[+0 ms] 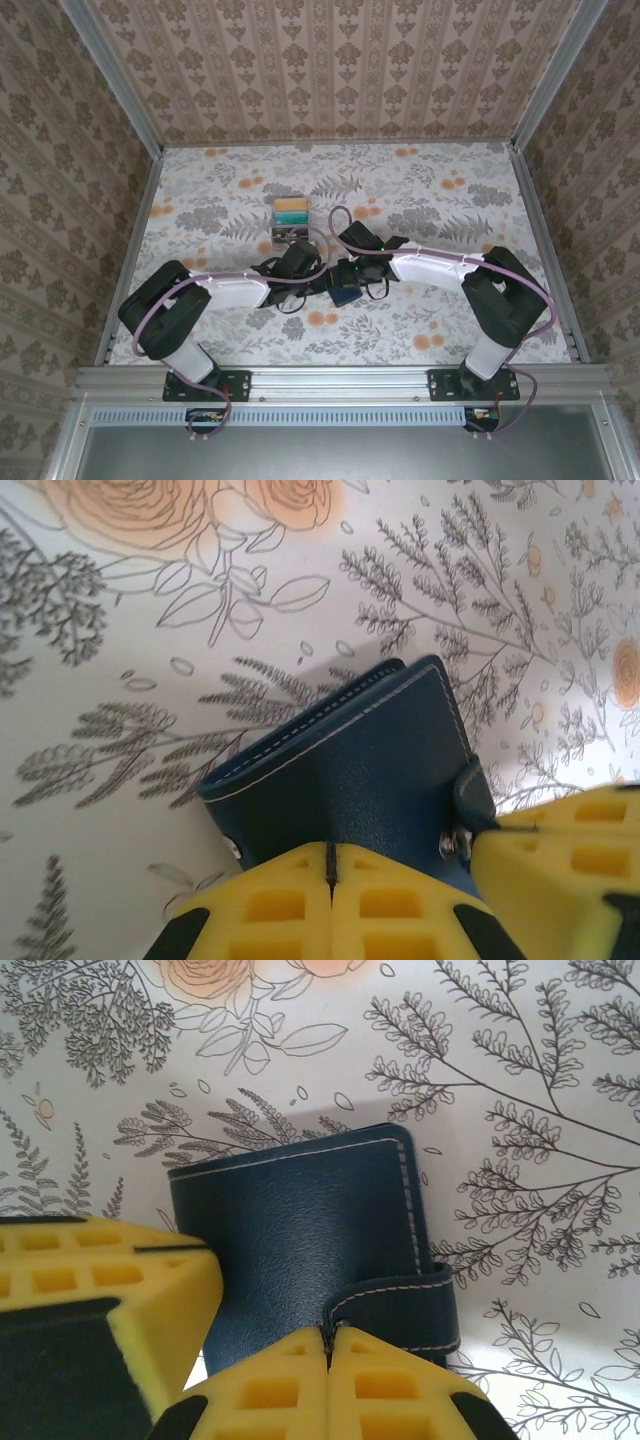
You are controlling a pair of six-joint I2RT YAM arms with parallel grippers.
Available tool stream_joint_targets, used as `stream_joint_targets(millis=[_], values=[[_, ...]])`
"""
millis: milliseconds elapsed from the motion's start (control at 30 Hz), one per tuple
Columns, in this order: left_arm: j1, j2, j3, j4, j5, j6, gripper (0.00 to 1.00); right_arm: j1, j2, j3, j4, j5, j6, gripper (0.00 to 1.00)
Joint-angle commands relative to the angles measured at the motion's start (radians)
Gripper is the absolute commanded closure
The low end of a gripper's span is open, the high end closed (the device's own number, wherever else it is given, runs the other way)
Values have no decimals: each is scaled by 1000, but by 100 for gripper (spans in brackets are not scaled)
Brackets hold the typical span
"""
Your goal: Take the credit cards out of the card holder
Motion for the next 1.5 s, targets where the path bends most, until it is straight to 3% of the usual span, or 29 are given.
stream_joint_targets(millis=[0, 333, 467, 600, 700, 800, 1233, 1467], values=[[-13, 63, 42, 18, 5, -49, 100, 6, -47, -17, 13, -11, 15, 100], [-14, 58, 48, -70, -37, -26, 98, -40, -234, -81, -10, 7, -8, 100], [-15, -26, 73, -147, -80, 32, 68, -56, -286, -93, -17, 4, -18, 100], [-13, -125, 103, -254, -163, 89, 46, -61, -339, -87, -19, -19, -15, 100], [-8, -234, 107, -345, -257, 114, 16, -61, -353, -81, -3, -43, 3, 100], [5, -344, 92, -417, -341, 126, 0, -59, -357, -71, 9, -64, 13, 100], [164, -746, -82, -515, -336, 137, 0, 5, -336, 49, 16, -131, 63, 100], [180, -801, -123, -519, -304, 136, 0, 22, -346, 49, -11, -54, 58, 100]])
